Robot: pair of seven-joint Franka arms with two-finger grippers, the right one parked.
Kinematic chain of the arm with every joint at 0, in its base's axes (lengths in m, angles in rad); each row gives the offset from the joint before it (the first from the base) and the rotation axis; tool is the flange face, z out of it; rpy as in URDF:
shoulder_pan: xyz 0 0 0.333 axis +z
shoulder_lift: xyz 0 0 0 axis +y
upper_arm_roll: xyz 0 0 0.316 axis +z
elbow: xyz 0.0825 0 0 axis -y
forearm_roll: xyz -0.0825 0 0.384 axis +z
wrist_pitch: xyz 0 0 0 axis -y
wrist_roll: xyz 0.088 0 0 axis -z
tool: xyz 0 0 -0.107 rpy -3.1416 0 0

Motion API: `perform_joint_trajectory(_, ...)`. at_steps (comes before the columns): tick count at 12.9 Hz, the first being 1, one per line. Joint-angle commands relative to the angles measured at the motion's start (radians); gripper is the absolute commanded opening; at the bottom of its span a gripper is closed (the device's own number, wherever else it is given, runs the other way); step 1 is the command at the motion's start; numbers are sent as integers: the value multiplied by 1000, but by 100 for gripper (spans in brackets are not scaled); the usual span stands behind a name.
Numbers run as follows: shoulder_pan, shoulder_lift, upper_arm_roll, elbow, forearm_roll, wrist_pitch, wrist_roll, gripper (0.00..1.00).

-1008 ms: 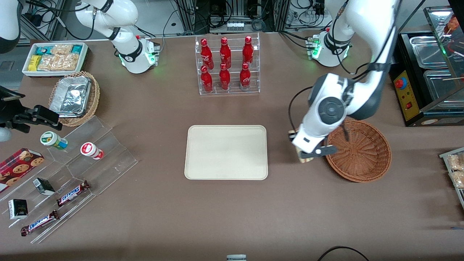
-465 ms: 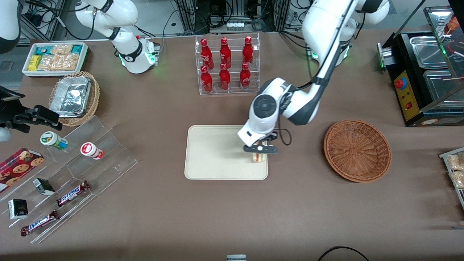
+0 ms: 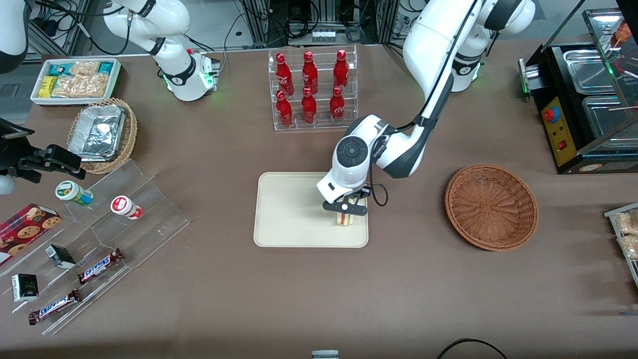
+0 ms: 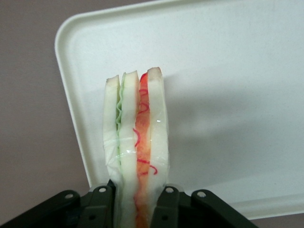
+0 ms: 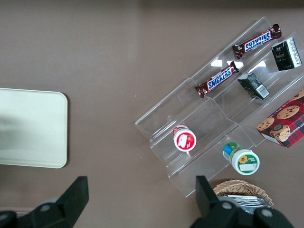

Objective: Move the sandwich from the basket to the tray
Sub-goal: 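Lower the sandwich onto the tray and open the left gripper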

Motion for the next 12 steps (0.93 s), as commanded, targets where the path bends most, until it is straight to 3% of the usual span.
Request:
perform_joint_trajectory(1, -28, 68, 10, 77, -17, -1, 5, 30)
perform_joint_trajectory(3, -28, 82, 10, 97, -50, -1, -39, 31)
perform_joint_trajectory(10, -21, 89, 12, 99, -50, 1, -45, 35)
perform_joint_trajectory(11, -21, 89, 12, 99, -50, 1, -45, 40)
perform_joint_trajectory(12, -19, 87, 13, 99, -49, 1, -45, 51)
